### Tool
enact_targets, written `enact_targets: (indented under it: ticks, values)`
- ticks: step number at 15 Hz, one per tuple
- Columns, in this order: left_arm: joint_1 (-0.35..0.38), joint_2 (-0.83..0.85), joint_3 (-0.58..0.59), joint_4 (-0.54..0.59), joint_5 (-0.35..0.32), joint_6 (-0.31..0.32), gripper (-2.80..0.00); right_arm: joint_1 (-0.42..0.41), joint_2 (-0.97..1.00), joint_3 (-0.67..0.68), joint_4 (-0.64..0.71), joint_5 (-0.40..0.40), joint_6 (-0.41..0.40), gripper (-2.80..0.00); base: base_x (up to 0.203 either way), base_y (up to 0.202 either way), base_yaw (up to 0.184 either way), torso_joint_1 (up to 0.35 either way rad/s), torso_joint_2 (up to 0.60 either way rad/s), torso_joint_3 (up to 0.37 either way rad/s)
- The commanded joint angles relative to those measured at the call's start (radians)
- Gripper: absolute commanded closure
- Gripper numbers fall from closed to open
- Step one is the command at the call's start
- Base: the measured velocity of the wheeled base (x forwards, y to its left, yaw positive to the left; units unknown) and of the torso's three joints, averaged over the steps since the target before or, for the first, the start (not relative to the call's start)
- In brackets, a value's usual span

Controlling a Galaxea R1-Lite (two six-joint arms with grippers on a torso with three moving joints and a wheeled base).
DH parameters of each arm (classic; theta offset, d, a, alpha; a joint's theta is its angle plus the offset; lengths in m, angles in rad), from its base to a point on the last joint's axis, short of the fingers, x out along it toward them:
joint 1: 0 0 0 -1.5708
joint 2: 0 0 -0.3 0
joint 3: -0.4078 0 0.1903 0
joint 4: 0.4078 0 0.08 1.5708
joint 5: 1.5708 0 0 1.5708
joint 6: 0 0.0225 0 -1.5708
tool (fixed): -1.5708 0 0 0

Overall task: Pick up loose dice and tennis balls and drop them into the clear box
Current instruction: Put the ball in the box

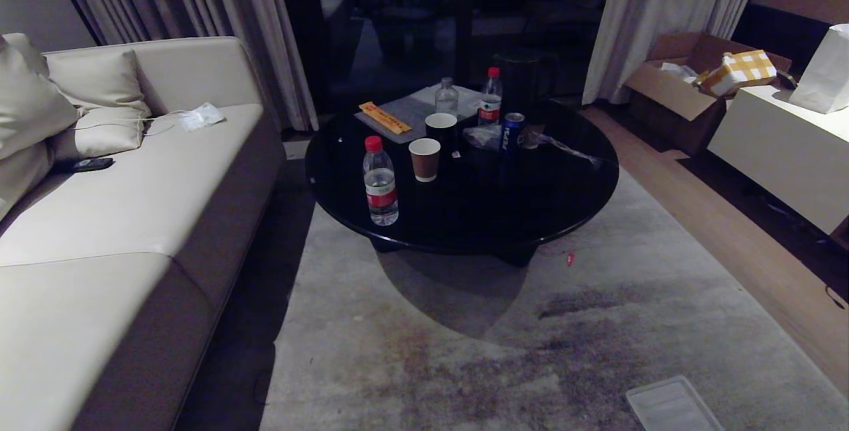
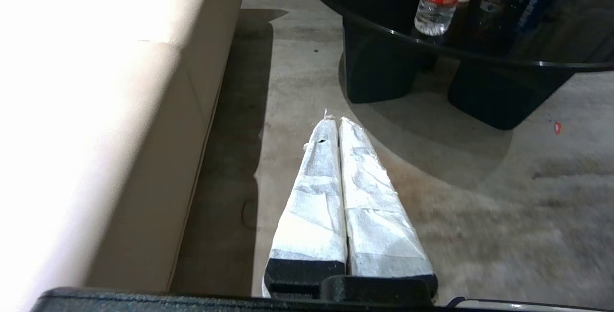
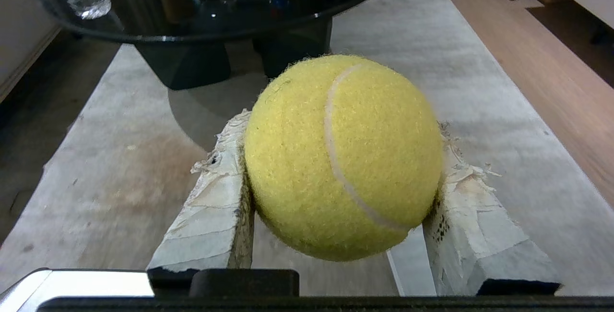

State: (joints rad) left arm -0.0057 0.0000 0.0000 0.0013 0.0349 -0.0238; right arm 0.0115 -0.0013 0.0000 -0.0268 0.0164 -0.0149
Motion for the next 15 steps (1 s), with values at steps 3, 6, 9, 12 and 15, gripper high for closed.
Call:
enact_targets:
  ticks: [3,6,9,12,15]
  values:
    - [0.0,0.002,0.002,0.0,0.0,-0.001,0.0,0.001,0.001,0.009,-0.001,0.0,-0.002,0.0,-0.183,0.0,0.0,0.001,0.0,0.002]
    - [0.0,0.002,0.002,0.0,0.001,-0.001,0.0,0.001,0.001,0.009,-0.001,0.0,-0.002,0.0,-0.182,0.0,0.0,0.003,0.0,0.004]
    - [0.0,0.002,0.002,0.0,0.001,0.001,0.0,0.001,0.001,0.011,-0.001,0.0,-0.002,0.0,-0.18,0.0,-0.002,0.003,0.0,0.001]
    - [0.0,0.002,0.002,0.0,0.002,-0.004,0.0,0.001,0.001,0.011,-0.001,0.0,0.0,0.0,-0.153,0.0,-0.002,0.0,0.0,0.002]
    - [0.0,0.002,0.002,0.0,0.002,-0.002,0.0,0.001,0.001,0.009,-0.002,0.0,0.004,0.0,0.0,0.0,0.0,0.0,0.0,0.0]
